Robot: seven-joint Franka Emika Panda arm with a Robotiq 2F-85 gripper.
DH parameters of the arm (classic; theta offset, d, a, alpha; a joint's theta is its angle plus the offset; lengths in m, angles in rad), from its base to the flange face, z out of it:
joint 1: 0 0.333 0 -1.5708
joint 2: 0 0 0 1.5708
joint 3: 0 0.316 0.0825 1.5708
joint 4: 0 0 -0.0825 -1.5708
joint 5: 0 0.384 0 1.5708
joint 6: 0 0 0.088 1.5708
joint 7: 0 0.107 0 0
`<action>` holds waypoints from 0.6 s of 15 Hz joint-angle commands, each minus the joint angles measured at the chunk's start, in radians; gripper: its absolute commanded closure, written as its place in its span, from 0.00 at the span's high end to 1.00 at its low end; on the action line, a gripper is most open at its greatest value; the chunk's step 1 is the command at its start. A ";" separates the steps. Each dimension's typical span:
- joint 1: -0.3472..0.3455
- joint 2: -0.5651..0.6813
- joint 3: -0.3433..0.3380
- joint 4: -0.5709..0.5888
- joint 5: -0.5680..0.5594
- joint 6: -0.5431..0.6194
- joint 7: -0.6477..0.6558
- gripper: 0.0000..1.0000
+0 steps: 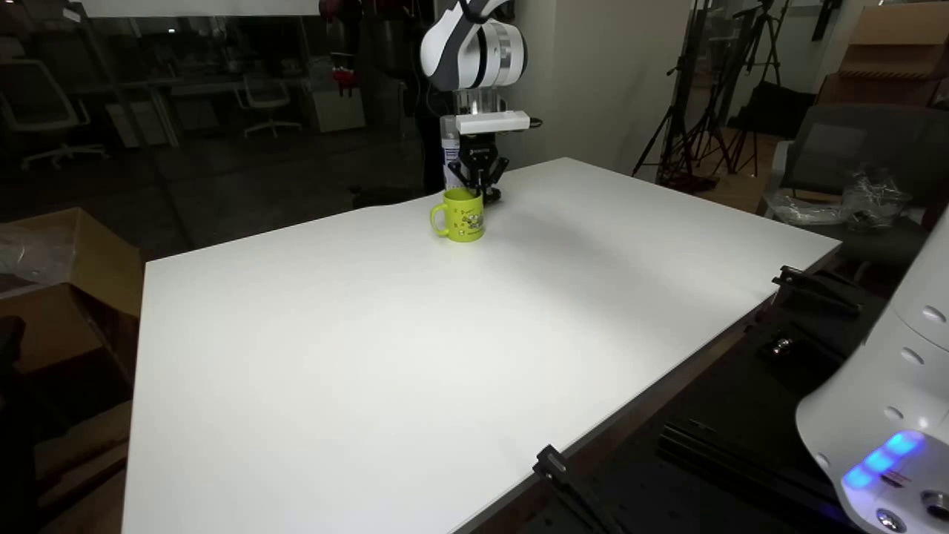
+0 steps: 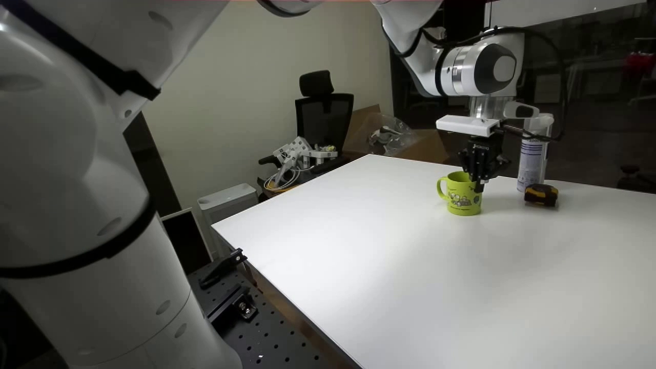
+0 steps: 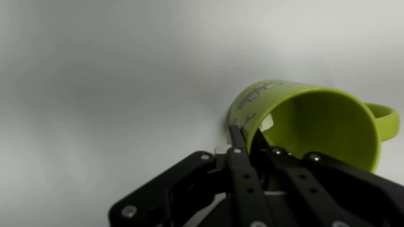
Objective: Move the mug backwards then forwards.
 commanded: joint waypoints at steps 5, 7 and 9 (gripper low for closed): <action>0.003 -0.141 -0.016 -0.269 0.075 0.195 0.139 0.02; -0.009 -0.185 -0.011 -0.365 0.138 0.278 0.175 0.02; -0.018 -0.231 -0.010 -0.469 0.202 0.345 0.200 0.02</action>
